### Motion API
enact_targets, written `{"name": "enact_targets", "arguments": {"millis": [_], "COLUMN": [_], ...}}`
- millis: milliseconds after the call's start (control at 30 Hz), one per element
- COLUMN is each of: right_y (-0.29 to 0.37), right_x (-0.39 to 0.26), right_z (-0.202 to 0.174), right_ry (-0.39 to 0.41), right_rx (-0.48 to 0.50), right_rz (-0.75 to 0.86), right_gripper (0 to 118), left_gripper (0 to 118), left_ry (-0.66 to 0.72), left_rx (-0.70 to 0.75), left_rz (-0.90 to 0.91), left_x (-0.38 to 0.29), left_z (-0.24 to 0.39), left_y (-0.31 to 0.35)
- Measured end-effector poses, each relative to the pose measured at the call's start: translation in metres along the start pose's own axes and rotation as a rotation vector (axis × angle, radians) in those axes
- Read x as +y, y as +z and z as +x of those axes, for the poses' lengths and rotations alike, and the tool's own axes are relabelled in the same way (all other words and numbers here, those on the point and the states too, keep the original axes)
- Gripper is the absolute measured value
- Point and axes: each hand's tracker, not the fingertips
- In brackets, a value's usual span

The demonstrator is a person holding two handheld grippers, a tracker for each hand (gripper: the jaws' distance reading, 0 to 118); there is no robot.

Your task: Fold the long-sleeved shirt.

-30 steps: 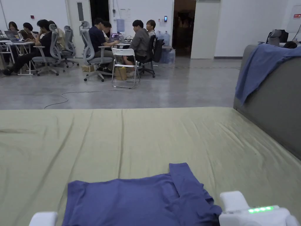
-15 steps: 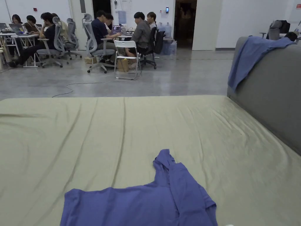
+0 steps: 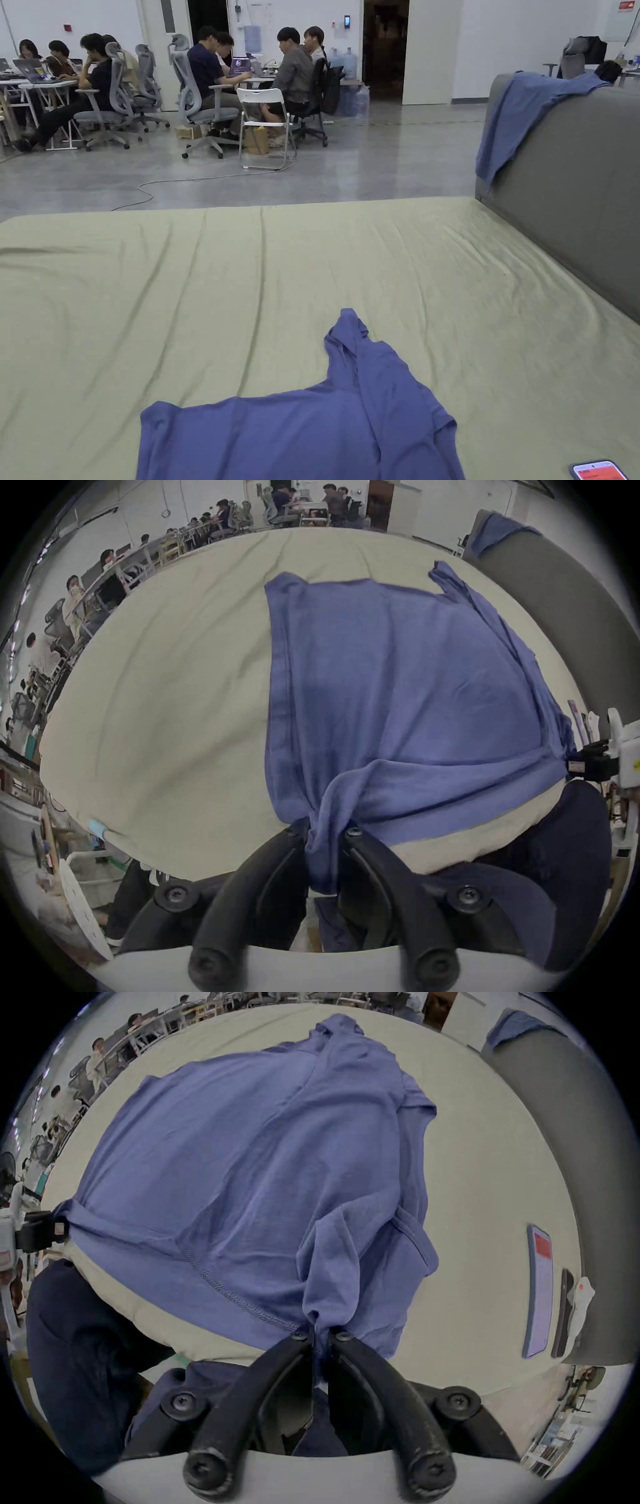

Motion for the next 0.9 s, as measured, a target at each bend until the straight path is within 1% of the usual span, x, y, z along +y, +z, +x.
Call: {"name": "enact_targets", "arguments": {"millis": [167,200,233,267,300,333,367,400,433,500,533,600,633,667,700,733,767,800,900], "right_y": [-0.005,-0.005,-0.006,-0.005,0.003,0.010,0.022,0.037,0.056,0.081,0.091,0.107,0.111,0.112,0.113,0.109,0.101,0.098,0.091], "right_x": [0.004,0.006,0.007,0.008,0.006,0.004,0.000,-0.004,-0.009,-0.014,-0.015,-0.018,-0.022,-0.026,-0.030,-0.028,-0.028,-0.025,0.012], "right_z": [0.003,0.004,0.006,0.007,0.009,0.010,0.010,0.012,0.016,0.024,0.027,0.028,0.027,0.025,0.024,0.022,0.020,0.024,0.032], "right_ry": [-0.005,-0.012,-0.022,-0.028,-0.023,-0.009,0.020,0.026,0.004,-0.053,-0.077,-0.112,-0.142,-0.179,-0.202,-0.215,-0.277,-0.233,-0.186], "right_rx": [0.012,0.020,0.022,0.012,-0.061,-0.096,-0.149,-0.168,-0.139,-0.053,-0.023,-0.001,0.011,0.034,0.071,0.105,0.154,0.134,0.168], "right_rz": [-0.019,-0.023,-0.024,-0.019,0.038,0.074,0.119,0.173,0.228,0.267,0.286,0.347,0.372,0.395,0.430,0.427,0.387,0.393,0.409], "right_gripper": [5,8,18,39,64,87,97,97,97,97,97,97,97,93,73,30,0,0,0], "left_gripper": [11,15,26,59,90,113,118,118,118,118,118,118,114,77,16,0,0,0,0], "left_ry": [0.009,0.010,0.013,0.018,0.021,0.031,0.058,0.096,0.144,0.193,0.219,0.205,0.199,0.194,0.189,0.190,0.182,0.179,0.188], "left_rx": [0.004,0.003,-0.001,-0.009,-0.043,-0.078,-0.094,-0.104,-0.117,-0.145,-0.153,-0.163,-0.157,-0.144,-0.112,-0.080,-0.110,-0.146,-0.161], "left_rz": [-0.007,-0.007,-0.003,0.005,0.056,0.102,0.178,0.270,0.362,0.402,0.402,0.352,0.352,0.358,0.374,0.392,0.384,0.378,0.379], "left_x": [0.001,0.001,0.001,0.001,0.003,0.003,0.003,0.004,0.005,0.010,0.011,0.012,0.011,0.009,0.008,0.007,0.009,0.014,0.037], "left_z": [-0.001,-0.001,-0.001,-0.004,-0.008,-0.010,-0.013,-0.016,-0.018,-0.020,-0.018,-0.013,-0.004,0.002,0.010,0.015,0.018,0.019,0.028], "left_y": [-0.006,-0.006,-0.005,-0.002,0.009,0.018,0.033,0.053,0.073,0.096,0.108,0.119,0.121,0.122,0.120,0.117,0.115,0.114,0.105]}}
